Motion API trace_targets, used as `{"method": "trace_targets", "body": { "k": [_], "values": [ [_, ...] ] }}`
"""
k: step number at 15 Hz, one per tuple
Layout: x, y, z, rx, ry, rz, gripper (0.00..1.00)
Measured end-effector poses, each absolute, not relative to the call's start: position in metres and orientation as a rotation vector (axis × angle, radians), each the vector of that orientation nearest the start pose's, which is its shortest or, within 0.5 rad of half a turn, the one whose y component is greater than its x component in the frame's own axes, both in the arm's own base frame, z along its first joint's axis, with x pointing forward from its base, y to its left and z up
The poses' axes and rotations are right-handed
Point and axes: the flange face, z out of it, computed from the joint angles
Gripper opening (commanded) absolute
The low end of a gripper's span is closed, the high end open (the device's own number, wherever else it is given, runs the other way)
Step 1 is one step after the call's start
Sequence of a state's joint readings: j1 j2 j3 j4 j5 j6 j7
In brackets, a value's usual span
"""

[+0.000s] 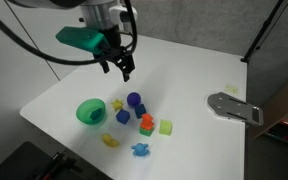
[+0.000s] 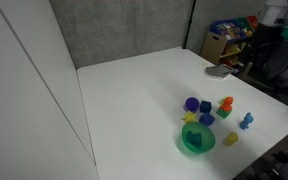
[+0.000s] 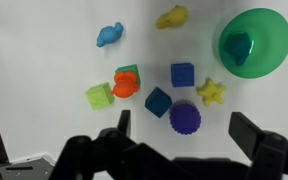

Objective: Put the orange toy in the green bowl

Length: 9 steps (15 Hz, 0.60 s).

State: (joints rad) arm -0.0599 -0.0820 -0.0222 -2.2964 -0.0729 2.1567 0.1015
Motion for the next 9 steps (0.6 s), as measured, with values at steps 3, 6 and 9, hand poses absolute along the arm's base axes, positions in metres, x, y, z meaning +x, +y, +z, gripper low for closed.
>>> {"method": "trace_targets", "body": {
  "k": [3,6,9],
  "values": [
    [0.502,-0.066,0.351,-3.183,0.286,0.073,1.00],
    [0.509,-0.085,0.322,-3.178,0.330,0.076,1.00],
    [0.515,-0.101,0.291,-3.179,0.368,0.089,1.00]
  ]
}}
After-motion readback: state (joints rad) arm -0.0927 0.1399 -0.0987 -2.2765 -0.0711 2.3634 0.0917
